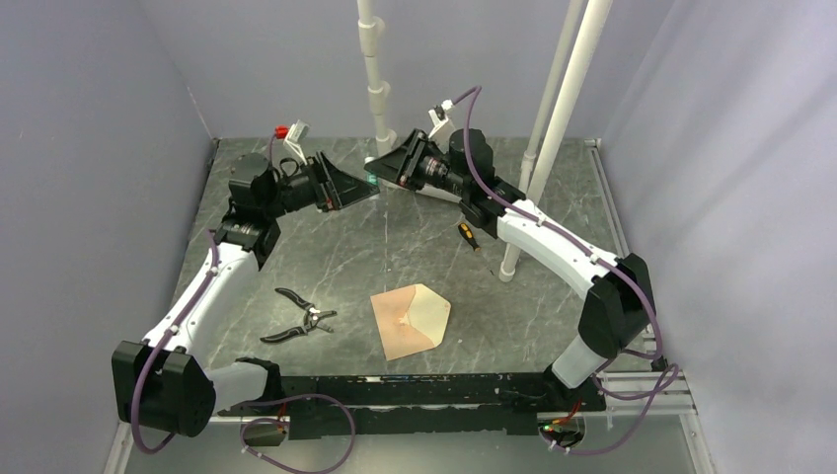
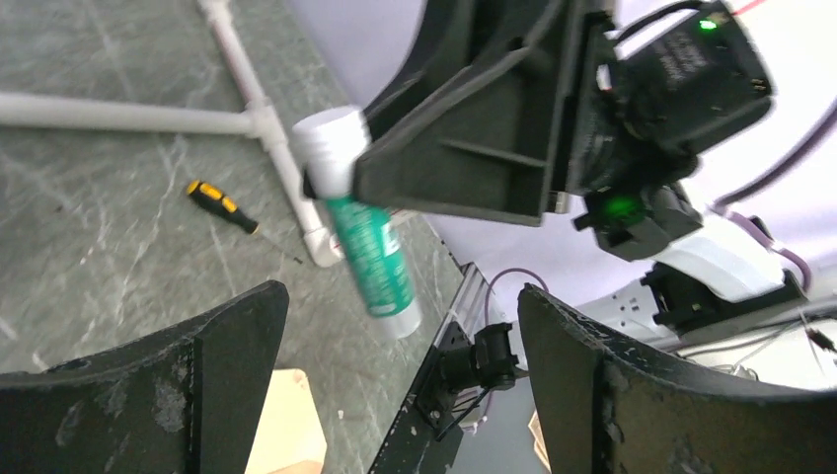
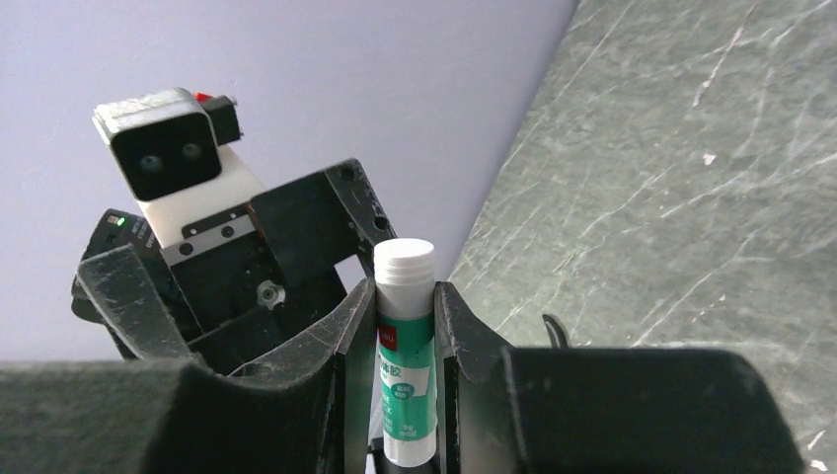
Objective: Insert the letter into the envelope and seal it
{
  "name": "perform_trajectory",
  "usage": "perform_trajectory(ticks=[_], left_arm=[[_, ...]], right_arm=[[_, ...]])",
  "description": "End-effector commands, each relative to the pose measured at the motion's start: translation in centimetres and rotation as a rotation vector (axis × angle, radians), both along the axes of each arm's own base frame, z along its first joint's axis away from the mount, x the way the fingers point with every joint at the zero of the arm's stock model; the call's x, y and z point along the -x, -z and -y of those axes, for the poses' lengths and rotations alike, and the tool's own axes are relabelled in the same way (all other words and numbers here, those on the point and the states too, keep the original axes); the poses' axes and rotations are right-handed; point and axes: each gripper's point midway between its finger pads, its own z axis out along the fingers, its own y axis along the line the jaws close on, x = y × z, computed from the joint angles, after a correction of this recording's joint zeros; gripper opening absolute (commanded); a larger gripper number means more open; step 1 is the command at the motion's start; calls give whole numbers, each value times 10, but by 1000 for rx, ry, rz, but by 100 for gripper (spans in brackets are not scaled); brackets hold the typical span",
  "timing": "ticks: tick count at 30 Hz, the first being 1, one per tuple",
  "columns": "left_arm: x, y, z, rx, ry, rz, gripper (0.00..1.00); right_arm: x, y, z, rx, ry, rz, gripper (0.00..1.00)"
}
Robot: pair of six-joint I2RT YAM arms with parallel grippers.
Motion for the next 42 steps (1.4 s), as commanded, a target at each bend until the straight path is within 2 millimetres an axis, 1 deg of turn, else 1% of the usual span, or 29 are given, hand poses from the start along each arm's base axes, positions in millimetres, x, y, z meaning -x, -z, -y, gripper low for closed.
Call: perform_trajectory(ticks=[1, 6, 9, 12, 14, 15, 16, 17, 18, 19, 20, 22, 23, 24, 26, 28, 31, 33, 34, 38, 42], left_arm=[[13, -46, 5, 66, 94, 166, 92], [4, -32, 8, 52, 82, 68, 83], [1, -26, 12, 32, 91, 31, 71], [-1, -27, 13, 34, 93, 28, 56], [-1, -29, 14, 36, 106, 39, 43], [0, -30, 14, 36, 119, 46, 35], [3, -31, 16, 39, 142, 60, 24], [8, -34, 18, 44, 185, 88, 10], [19, -37, 20, 46, 248, 123, 4], [26, -40, 20, 38, 290, 168, 3], [33, -42, 19, 16, 323, 229, 3], [42, -40, 16, -79, 358, 377, 2], [50, -32, 13, -129, 393, 399, 3], [53, -30, 10, -179, 399, 459, 3], [52, -28, 3, -278, 373, 580, 2], [45, -27, -2, -359, 341, 704, 2], [35, -26, -7, -442, 321, 776, 3], [31, -21, -9, -485, 336, 783, 2], [29, -16, -10, -510, 348, 781, 2], [25, -18, -13, -561, 352, 813, 3], [26, -18, -14, -589, 362, 826, 3]], right_arm=[[16, -36, -3, -111, -70, 63, 13], [21, -46, -4, -148, -88, 67, 13], [23, -47, -5, -162, -101, 63, 13], [24, -48, -6, -159, -110, 71, 13], [24, -49, -6, -149, -111, 73, 13], [24, -48, -6, -138, -113, 76, 13], [25, -47, -6, -128, -119, 77, 13], [26, -46, -6, -117, -122, 73, 13], [27, -45, -5, -103, -122, 70, 14], [27, -43, -4, -82, -120, 72, 17], [28, -40, -2, -50, -119, 65, 23], [30, -34, 4, 36, -112, 66, 42], [32, -30, 7, 81, -115, 60, 48], [34, -27, 9, 123, -121, 56, 53], [39, -20, 14, 194, -132, 45, 62], [44, -16, 19, 249, -136, 37, 66], [51, -9, 23, 310, -134, 17, 65], [54, -10, 22, 323, -143, 21, 60], [55, -10, 21, 325, -151, 20, 57], [60, -8, 19, 334, -183, 10, 39], [65, -13, 19, 328, -207, 16, 26]])
